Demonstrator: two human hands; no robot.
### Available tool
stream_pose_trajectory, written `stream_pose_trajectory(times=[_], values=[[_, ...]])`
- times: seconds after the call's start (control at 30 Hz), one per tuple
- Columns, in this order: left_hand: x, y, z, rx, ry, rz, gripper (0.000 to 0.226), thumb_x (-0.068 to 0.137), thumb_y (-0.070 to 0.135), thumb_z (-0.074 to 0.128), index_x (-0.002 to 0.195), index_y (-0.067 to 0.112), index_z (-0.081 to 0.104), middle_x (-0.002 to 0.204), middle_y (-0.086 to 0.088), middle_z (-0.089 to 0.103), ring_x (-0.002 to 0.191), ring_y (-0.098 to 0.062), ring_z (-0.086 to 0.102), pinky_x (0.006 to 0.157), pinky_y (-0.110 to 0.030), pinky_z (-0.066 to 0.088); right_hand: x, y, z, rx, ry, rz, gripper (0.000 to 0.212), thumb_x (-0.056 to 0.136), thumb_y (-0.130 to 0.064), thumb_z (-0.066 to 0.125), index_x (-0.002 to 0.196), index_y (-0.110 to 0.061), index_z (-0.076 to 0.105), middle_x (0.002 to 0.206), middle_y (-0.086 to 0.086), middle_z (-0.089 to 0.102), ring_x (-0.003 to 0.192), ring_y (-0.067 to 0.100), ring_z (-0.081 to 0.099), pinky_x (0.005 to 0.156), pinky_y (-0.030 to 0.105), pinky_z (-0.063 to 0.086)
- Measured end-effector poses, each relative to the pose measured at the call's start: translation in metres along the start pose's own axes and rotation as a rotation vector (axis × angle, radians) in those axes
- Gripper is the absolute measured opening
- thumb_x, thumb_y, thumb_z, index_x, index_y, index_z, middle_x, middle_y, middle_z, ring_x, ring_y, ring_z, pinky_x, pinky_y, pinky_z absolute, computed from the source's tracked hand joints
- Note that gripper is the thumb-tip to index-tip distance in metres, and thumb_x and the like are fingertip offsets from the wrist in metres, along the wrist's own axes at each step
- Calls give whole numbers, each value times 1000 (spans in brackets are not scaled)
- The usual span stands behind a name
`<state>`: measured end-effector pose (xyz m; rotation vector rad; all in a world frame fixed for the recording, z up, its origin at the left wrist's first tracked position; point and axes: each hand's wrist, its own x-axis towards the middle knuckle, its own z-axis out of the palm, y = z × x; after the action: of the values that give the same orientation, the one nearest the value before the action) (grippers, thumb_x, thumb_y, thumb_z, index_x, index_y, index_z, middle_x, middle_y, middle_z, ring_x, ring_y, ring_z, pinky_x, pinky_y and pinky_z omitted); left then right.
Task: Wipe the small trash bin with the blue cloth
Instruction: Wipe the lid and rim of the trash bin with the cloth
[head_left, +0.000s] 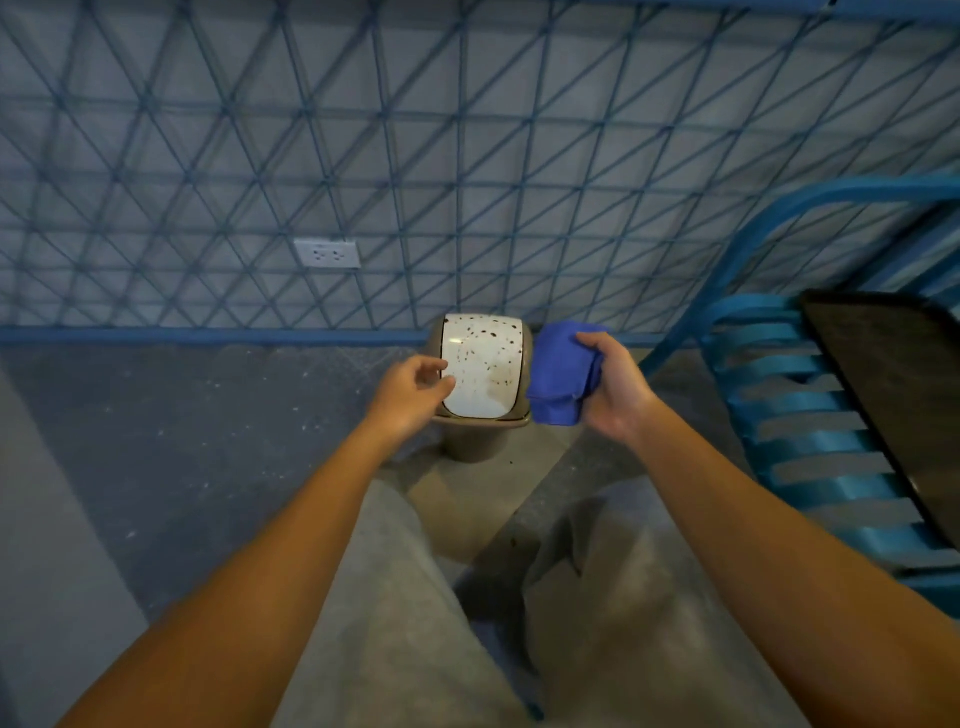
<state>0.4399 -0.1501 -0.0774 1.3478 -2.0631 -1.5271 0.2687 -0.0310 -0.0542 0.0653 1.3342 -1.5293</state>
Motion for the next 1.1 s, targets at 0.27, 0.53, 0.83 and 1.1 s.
stream_pose_trajectory(times=[0.27,0.53,0.83,1.1], values=[[29,-9,26,63,-33,45,37,85,21,63,121,18,53,131,-7,50,120,-22,49,97,-37,46,24,1,-7,-226,94,-45,26,91,-27,56,113,-12,55,110,7,62,91,18,62,76,34,50],[79,-31,46,234,-103,99,59,75,35,72,128,23,47,136,-1,44,126,-22,42,102,-39,41,87,5,-38,-546,176,-131,46,89,-16,60,131,-6,46,131,15,55,116,30,56,96,40,46],[143,-40,96,661,-111,317,69,77,43,66,137,25,36,145,1,31,135,-21,23,107,-38,20,167,7,-49,-996,99,-354,56,88,-1,58,139,-6,36,135,12,50,117,14,49,102,22,38],[197,-40,112,807,-125,411,92,71,51,68,144,19,21,153,-1,20,142,-23,12,113,-44,7,222,3,-51,-1342,65,-482,61,86,-24,62,141,-19,36,133,11,50,123,28,47,104,46,39]])
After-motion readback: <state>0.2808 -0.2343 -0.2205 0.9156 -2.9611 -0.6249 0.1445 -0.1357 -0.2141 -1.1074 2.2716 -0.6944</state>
